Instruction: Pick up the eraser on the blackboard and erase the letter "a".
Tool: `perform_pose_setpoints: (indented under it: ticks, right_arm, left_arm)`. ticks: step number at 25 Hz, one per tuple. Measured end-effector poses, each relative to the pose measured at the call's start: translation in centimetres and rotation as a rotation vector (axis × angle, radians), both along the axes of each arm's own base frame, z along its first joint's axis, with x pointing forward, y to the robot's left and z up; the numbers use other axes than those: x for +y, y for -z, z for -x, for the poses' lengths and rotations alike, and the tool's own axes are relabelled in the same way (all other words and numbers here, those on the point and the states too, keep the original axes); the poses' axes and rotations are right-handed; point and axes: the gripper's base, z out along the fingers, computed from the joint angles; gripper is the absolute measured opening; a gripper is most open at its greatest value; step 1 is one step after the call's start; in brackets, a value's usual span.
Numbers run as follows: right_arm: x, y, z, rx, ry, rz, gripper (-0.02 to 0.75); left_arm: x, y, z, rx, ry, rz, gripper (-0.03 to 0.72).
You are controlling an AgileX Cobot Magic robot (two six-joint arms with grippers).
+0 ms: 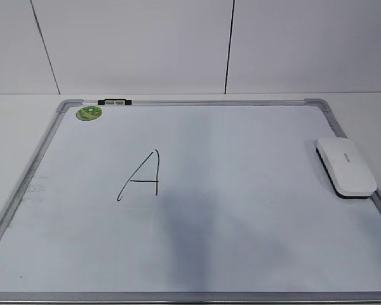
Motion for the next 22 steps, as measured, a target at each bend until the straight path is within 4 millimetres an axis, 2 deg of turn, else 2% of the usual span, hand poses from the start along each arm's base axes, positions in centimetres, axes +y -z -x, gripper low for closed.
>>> perform_pose_setpoints:
  ticks: [6,12,22]
  right_arm:
    - [-0.7,4.0,1.0,-0.017,0.051,0.050,0.522]
    - [-0.7,7.4,-0.6,0.092,0.058,0.072,0.523]
    - [-1.5,9.4,-1.7,0.160,0.136,0.146,0.522]
  left_arm:
    - [-0.2,2.7,-2.0,0.103,-0.021,-0.037,0.244]
    - [-0.4,4.9,-3.7,0.195,-0.035,-0.069,0.244]
    - [-0.2,7.9,-5.5,0.300,-0.085,-0.140,0.243]
